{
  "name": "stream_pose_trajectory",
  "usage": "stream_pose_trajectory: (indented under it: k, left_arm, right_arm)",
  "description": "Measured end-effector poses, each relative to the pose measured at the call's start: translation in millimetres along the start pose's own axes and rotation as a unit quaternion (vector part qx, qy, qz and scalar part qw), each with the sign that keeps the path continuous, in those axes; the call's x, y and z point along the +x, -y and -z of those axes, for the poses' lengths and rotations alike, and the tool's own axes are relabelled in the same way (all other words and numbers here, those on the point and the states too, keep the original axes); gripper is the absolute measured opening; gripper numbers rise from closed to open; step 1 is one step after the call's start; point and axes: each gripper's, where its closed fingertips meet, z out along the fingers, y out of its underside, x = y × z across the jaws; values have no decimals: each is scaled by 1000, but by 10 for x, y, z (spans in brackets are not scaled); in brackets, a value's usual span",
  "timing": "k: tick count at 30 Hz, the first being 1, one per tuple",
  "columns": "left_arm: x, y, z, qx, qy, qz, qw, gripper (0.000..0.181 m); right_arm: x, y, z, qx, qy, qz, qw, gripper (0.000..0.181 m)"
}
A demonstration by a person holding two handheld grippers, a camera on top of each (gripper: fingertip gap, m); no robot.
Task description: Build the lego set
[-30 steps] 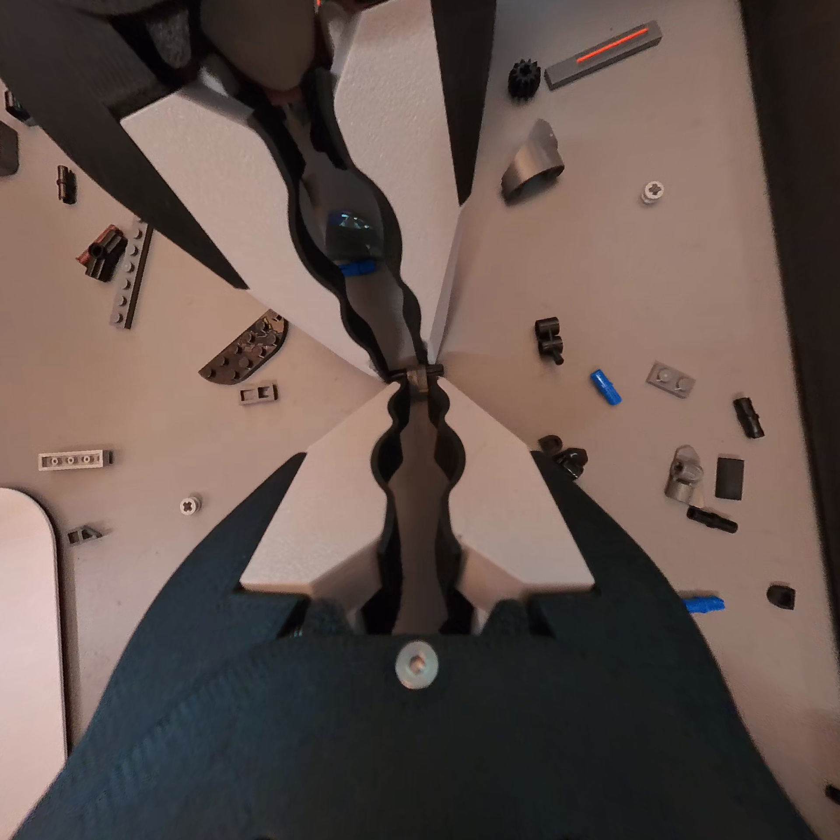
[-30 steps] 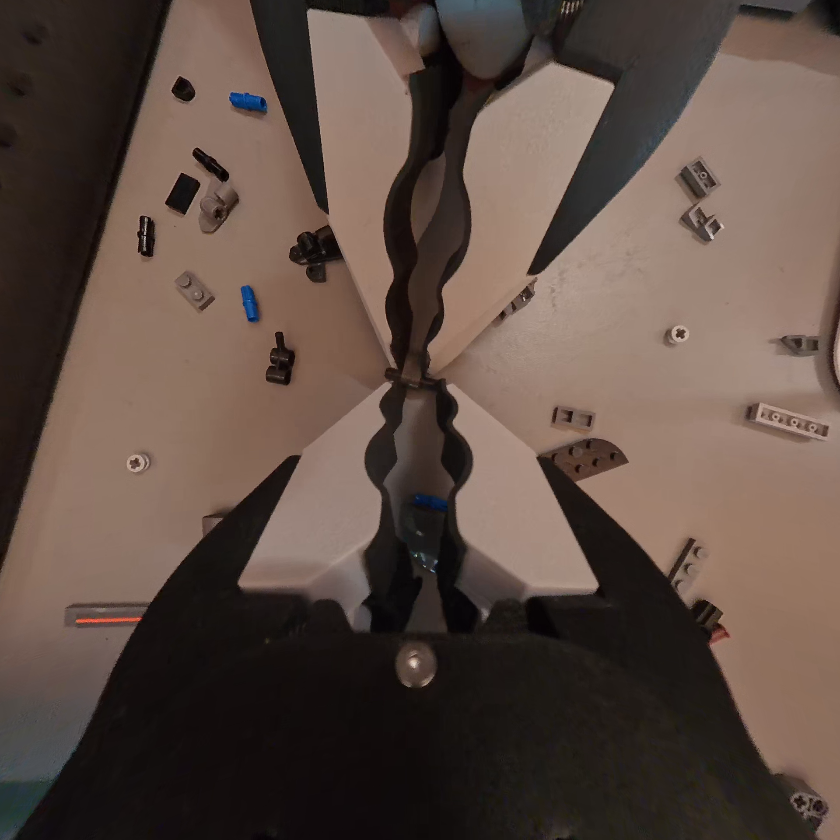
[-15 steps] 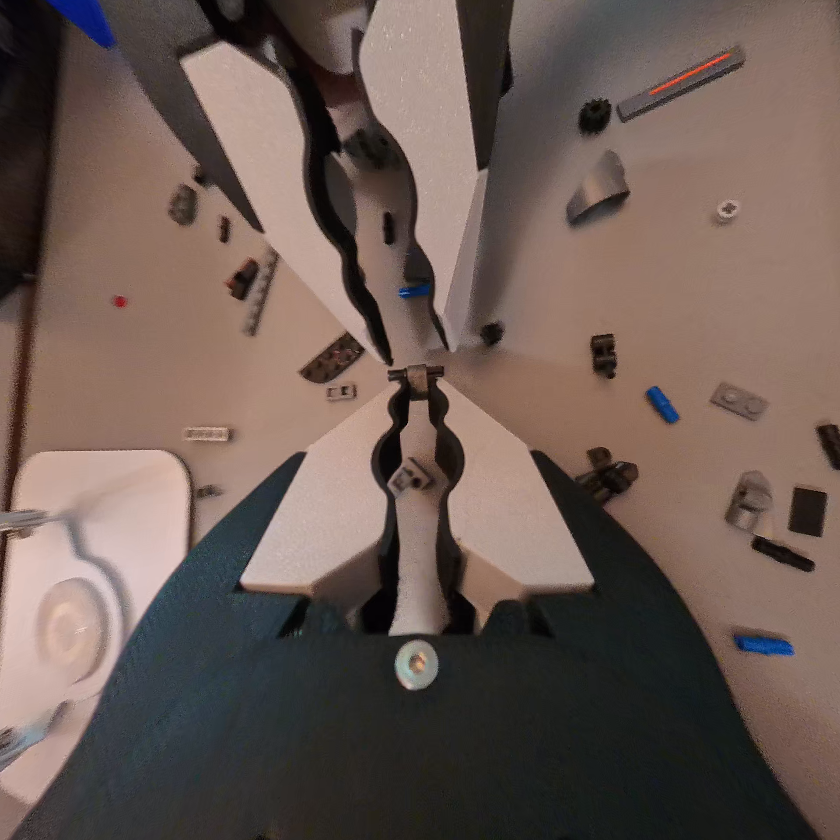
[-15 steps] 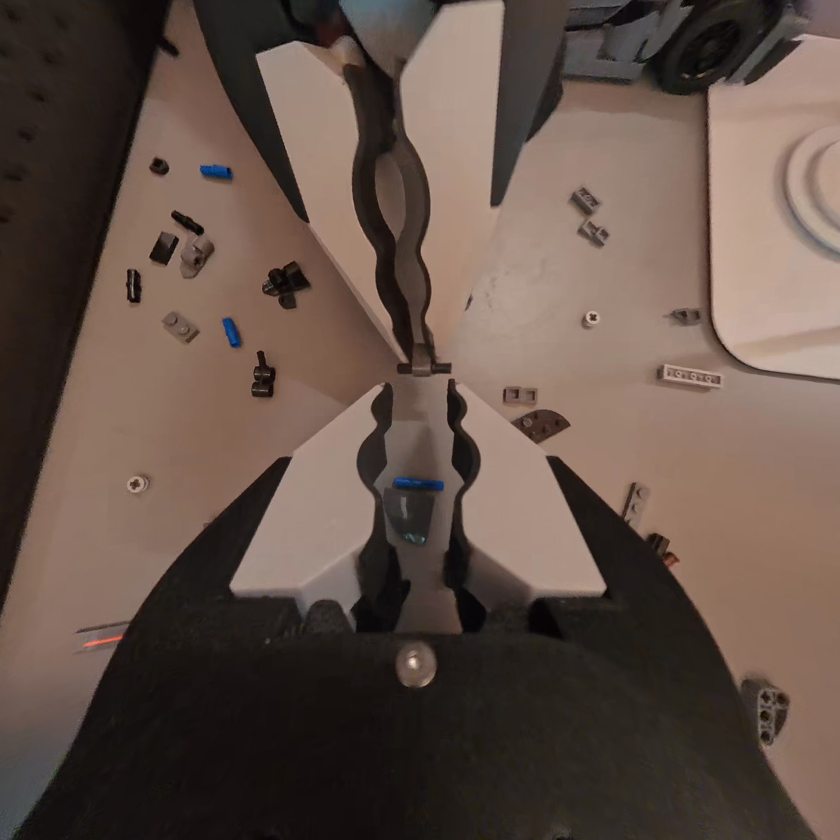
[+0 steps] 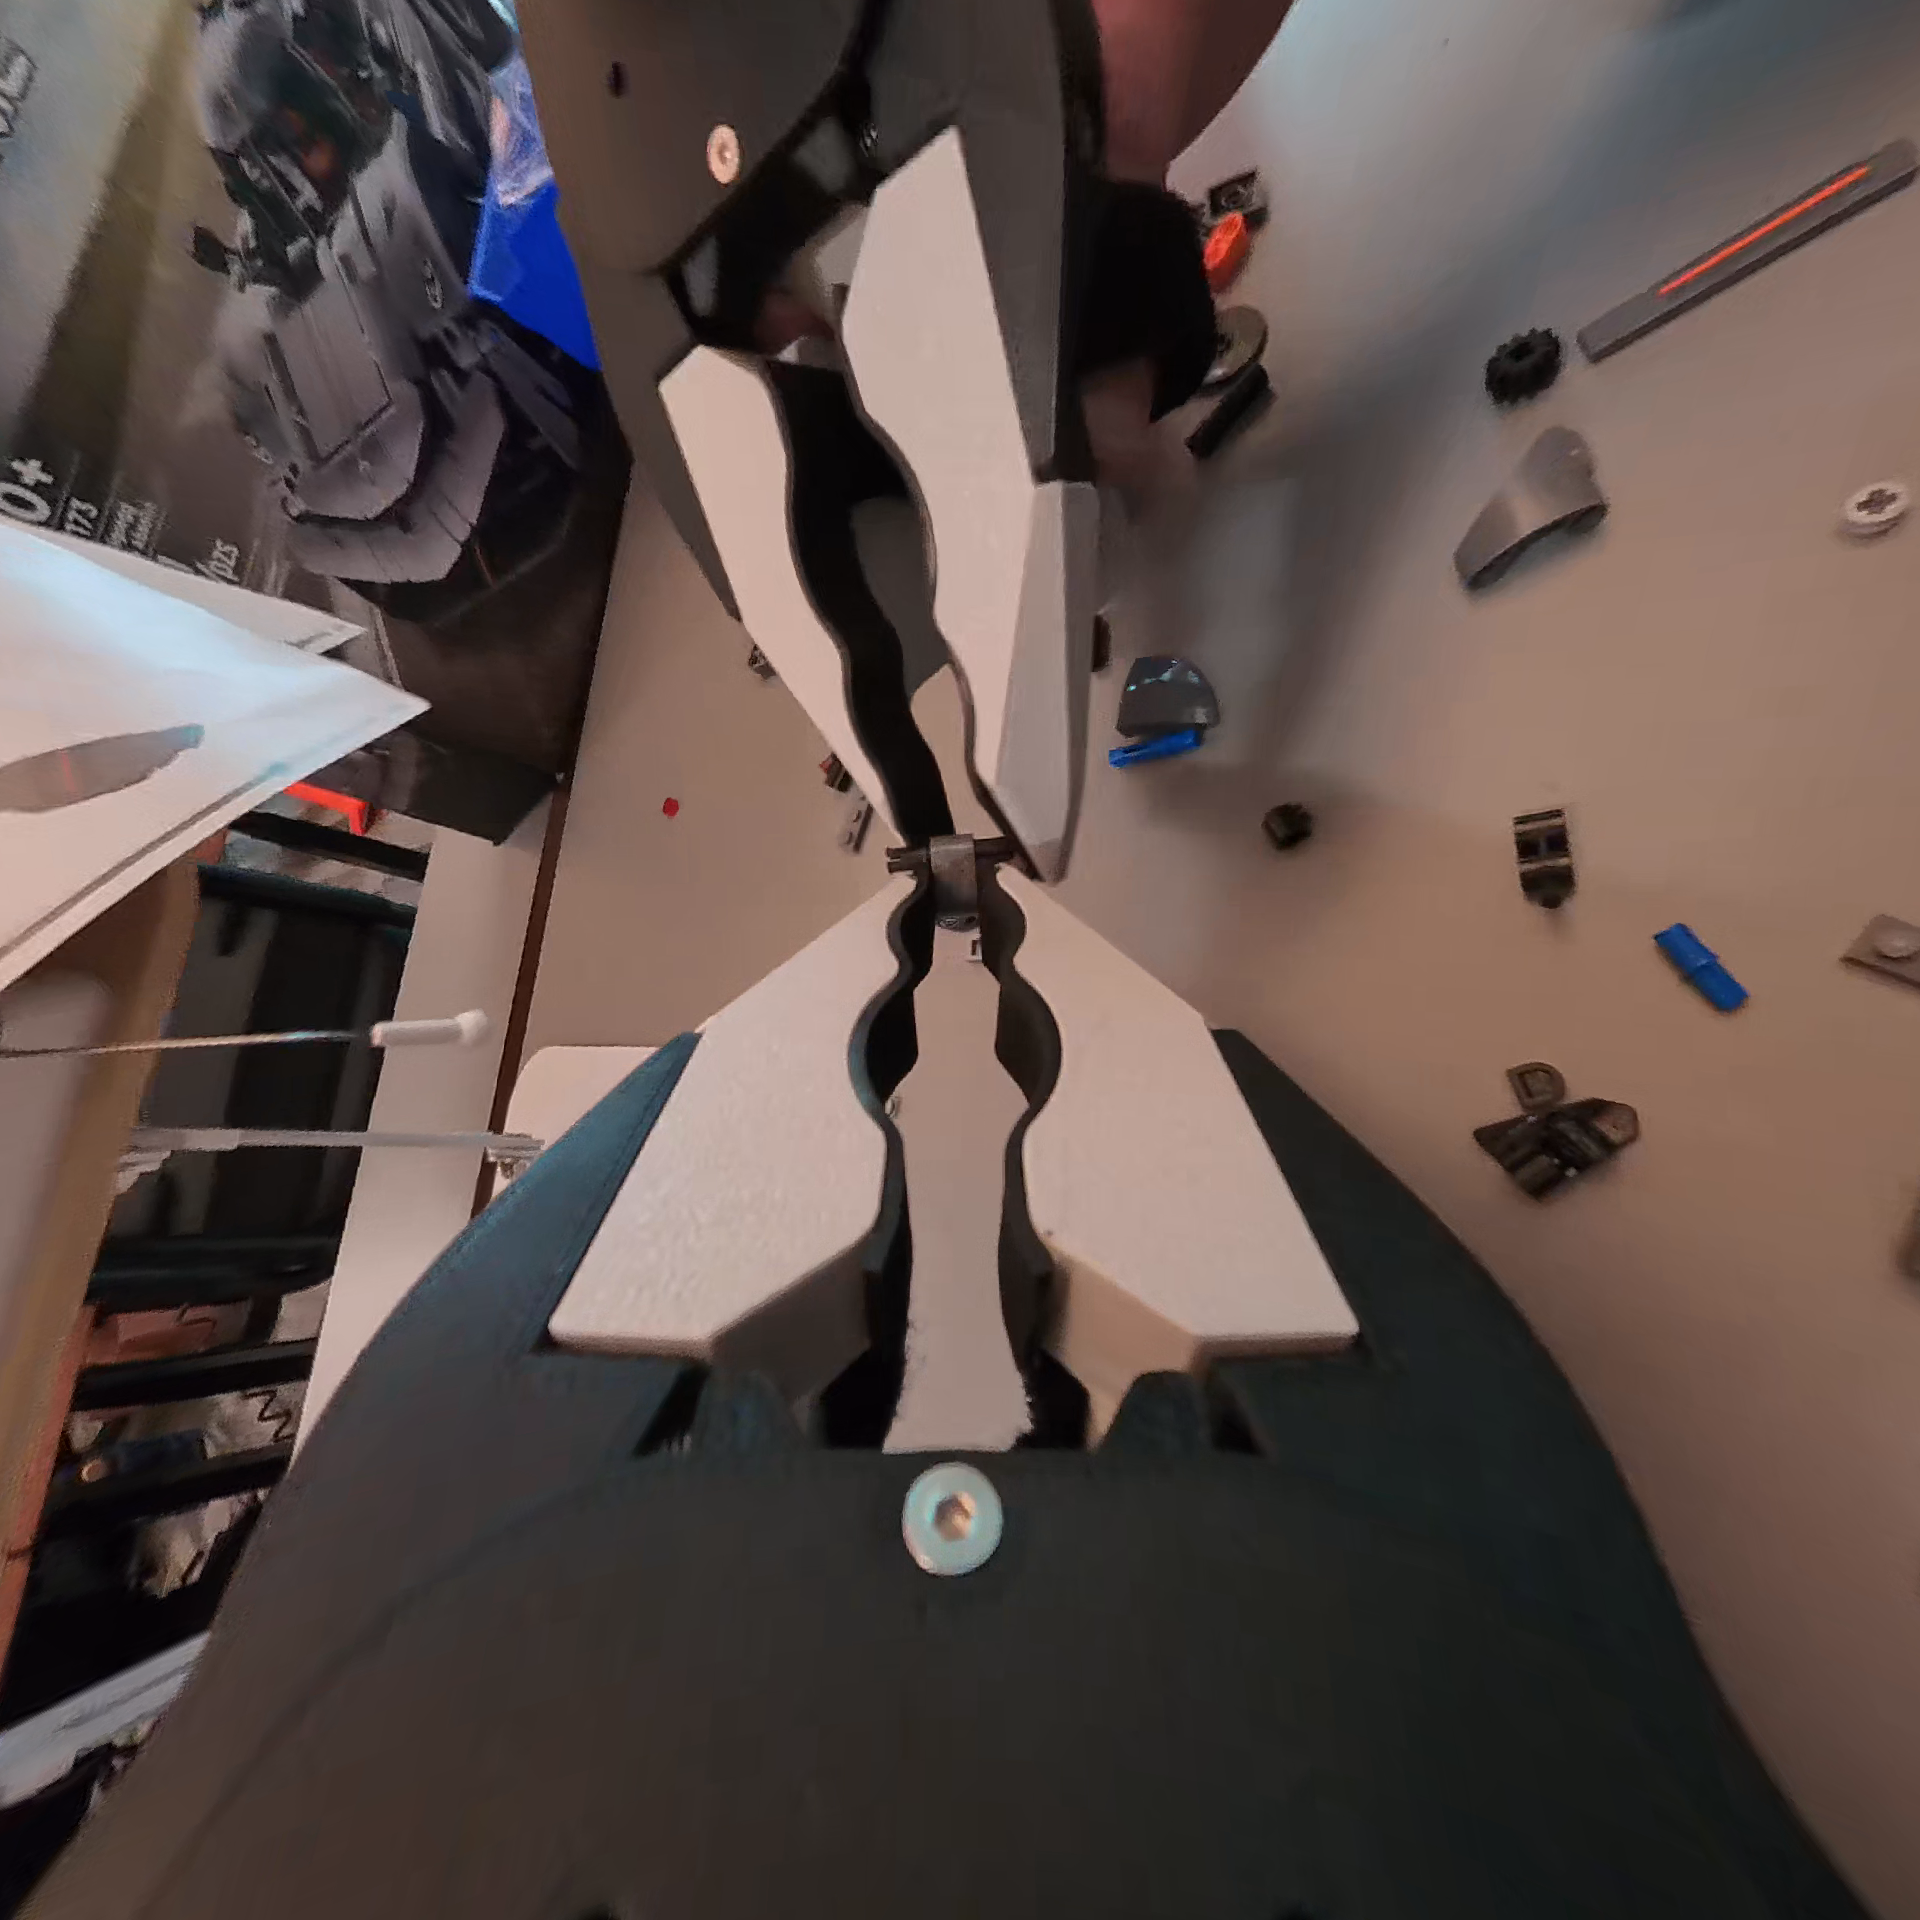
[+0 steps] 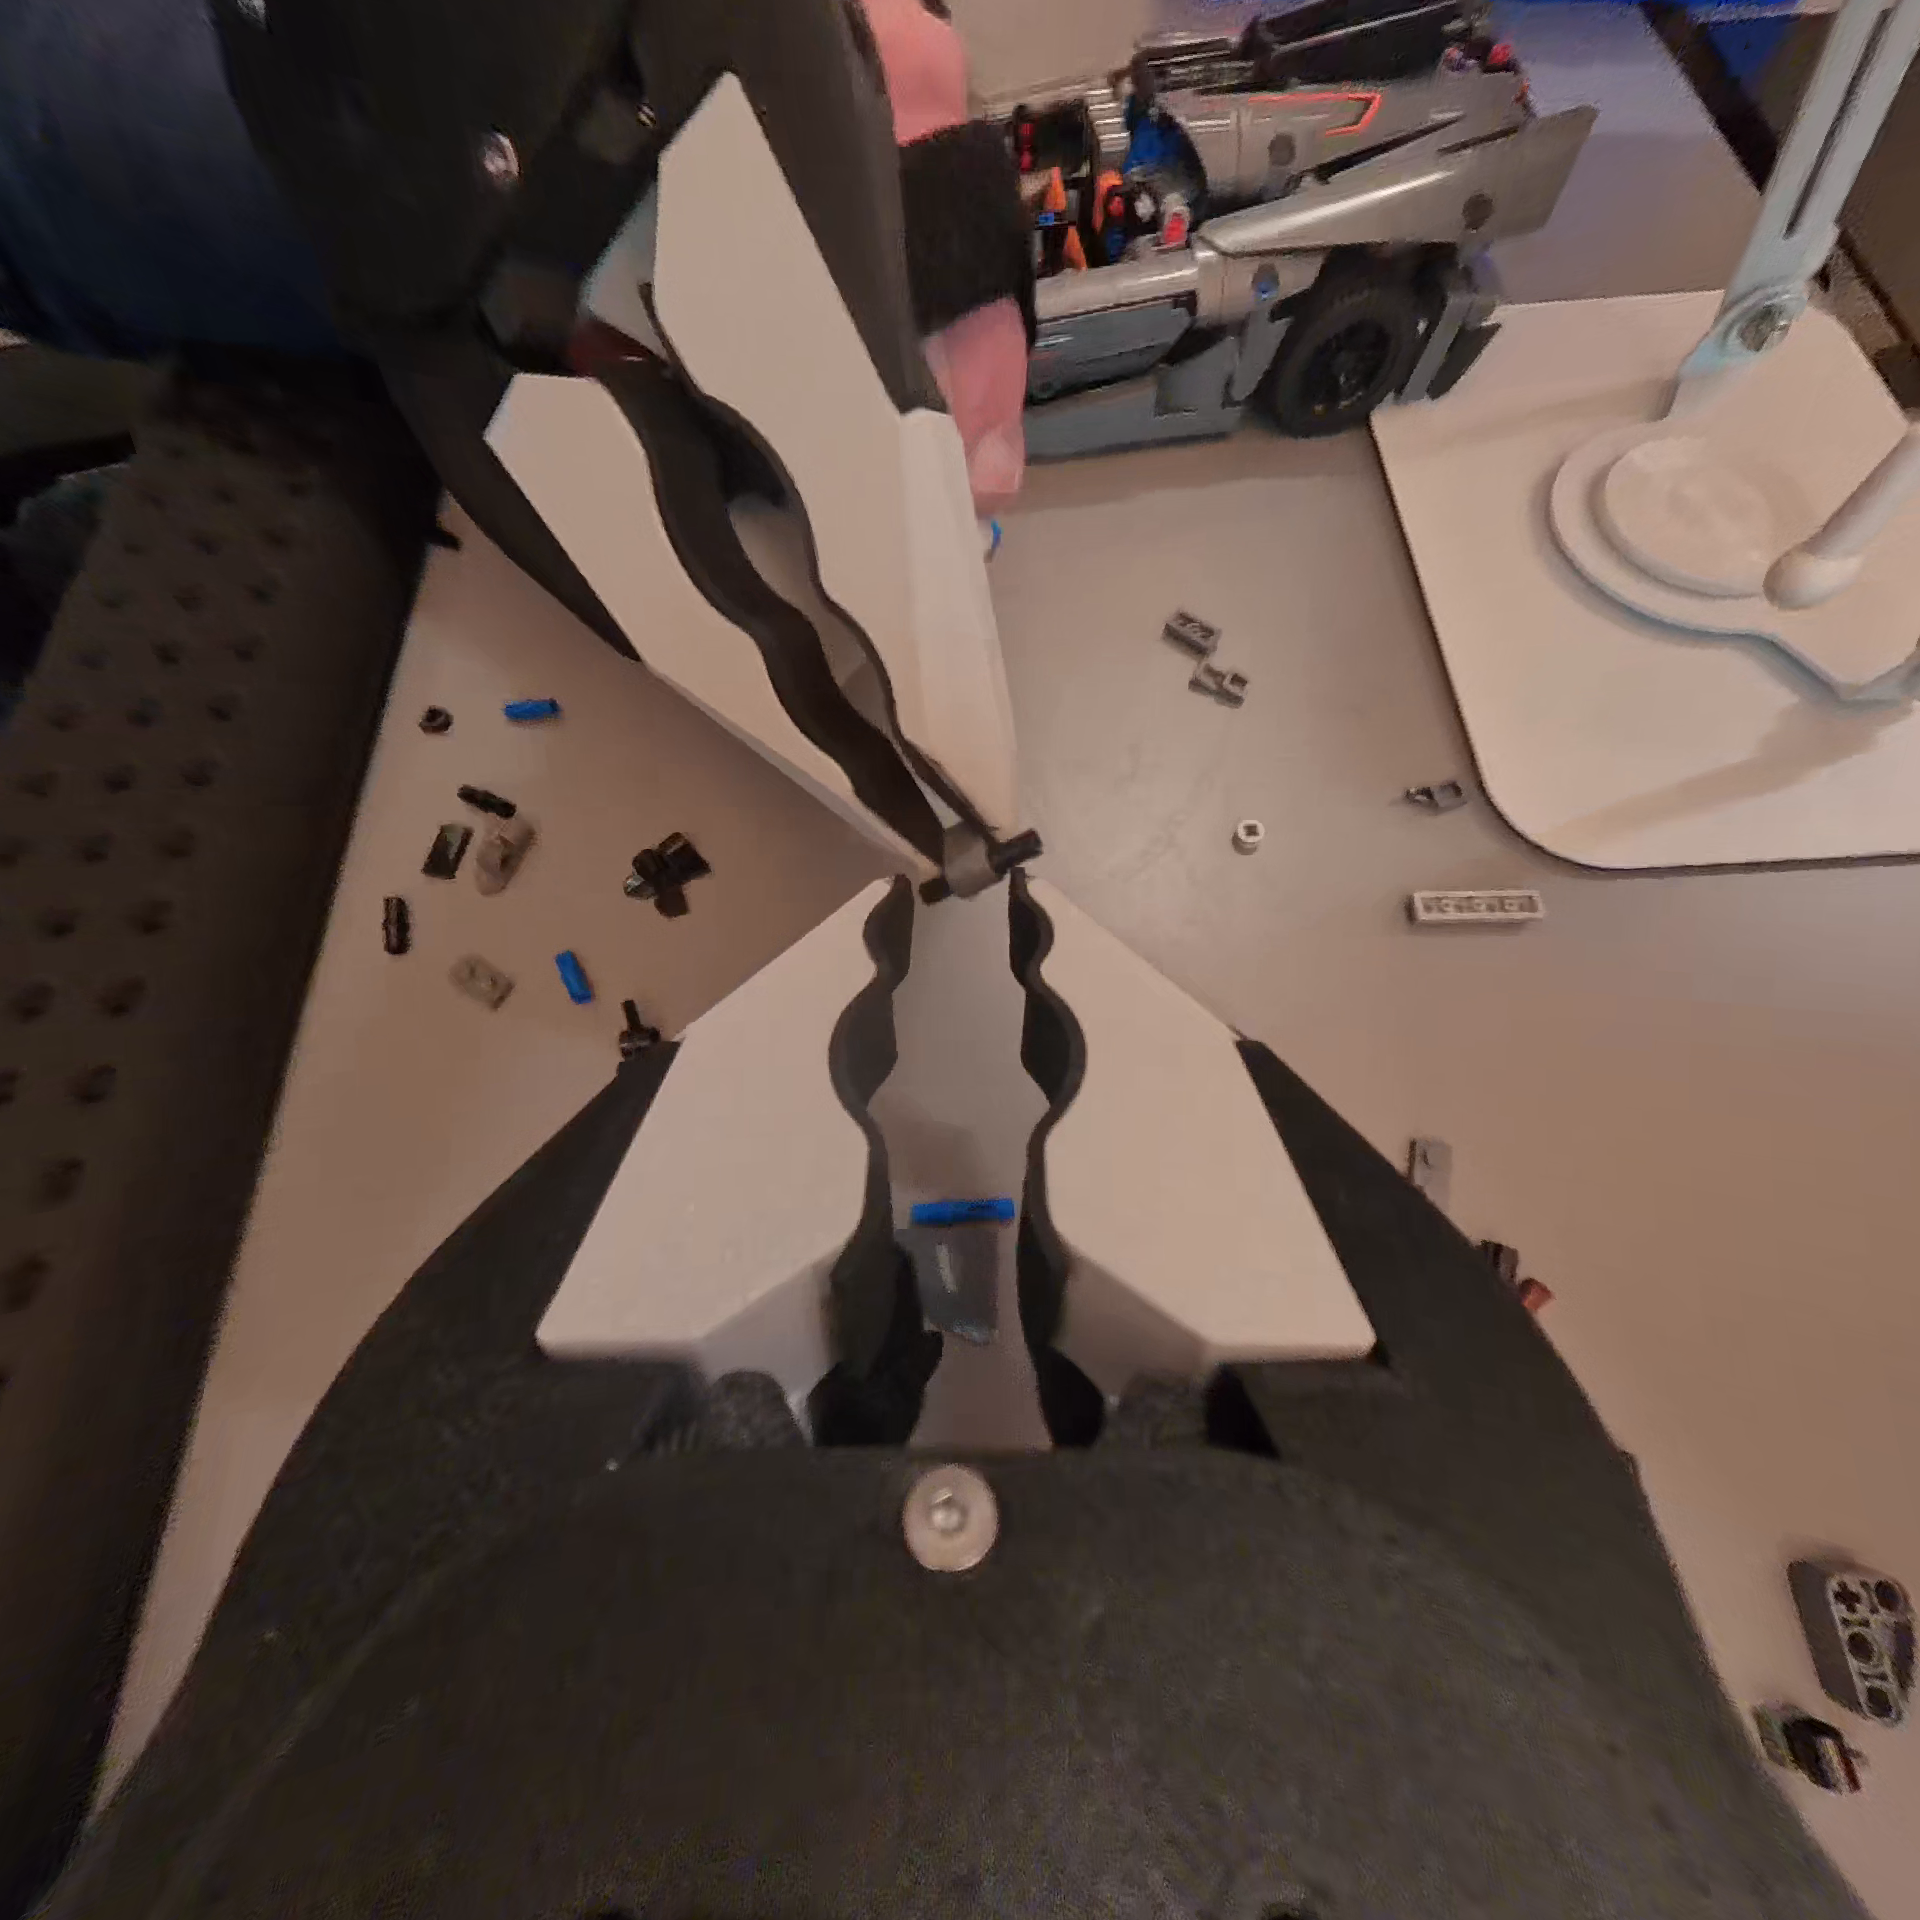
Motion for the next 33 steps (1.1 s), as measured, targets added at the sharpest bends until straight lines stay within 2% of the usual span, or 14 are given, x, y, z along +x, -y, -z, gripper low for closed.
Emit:
stream_pose_trajectory:
  k: [3, 8, 16, 21, 24, 26, 28, 33]
  left_arm:
    - [-70, 17, 62, 6, 13, 13, 1000, 6]
    - [-191, 33, 171, 18, 47, 14, 999, 6]
    - [-537, 152, 454, 69, 150, 23, 986, 6]
    - [-650, 240, 590, 99, 188, 27, 977, 6]
    - [-701, 266, 636, 114, 206, 32, 971, 6]
    - [-706, 264, 642, 114, 208, 29, 971, 6]
    - [-727, 253, 654, 113, 218, 29, 969, 6]
    - [-721, 248, 651, 108, 221, 17, 969, 6]
  right_arm:
    - [50, 30, -2, -10, -27, 0, 1000, 16]
    - [20, 231, -4, 23, -35, -27, 999, 20]
    - [97, 682, 91, 141, -71, -77, 984, 12]
    - [21, 867, 124, 212, -28, -107, 971, 13]
    - [-11, 941, 135, 266, 6, -123, 956, 5]
    - [2, 929, 111, 270, 23, -145, 952, 17]
    - [17, 951, 160, 289, 39, -162, 943, 18]
    - [86, 1029, 342, 347, 29, -171, 922, 12]
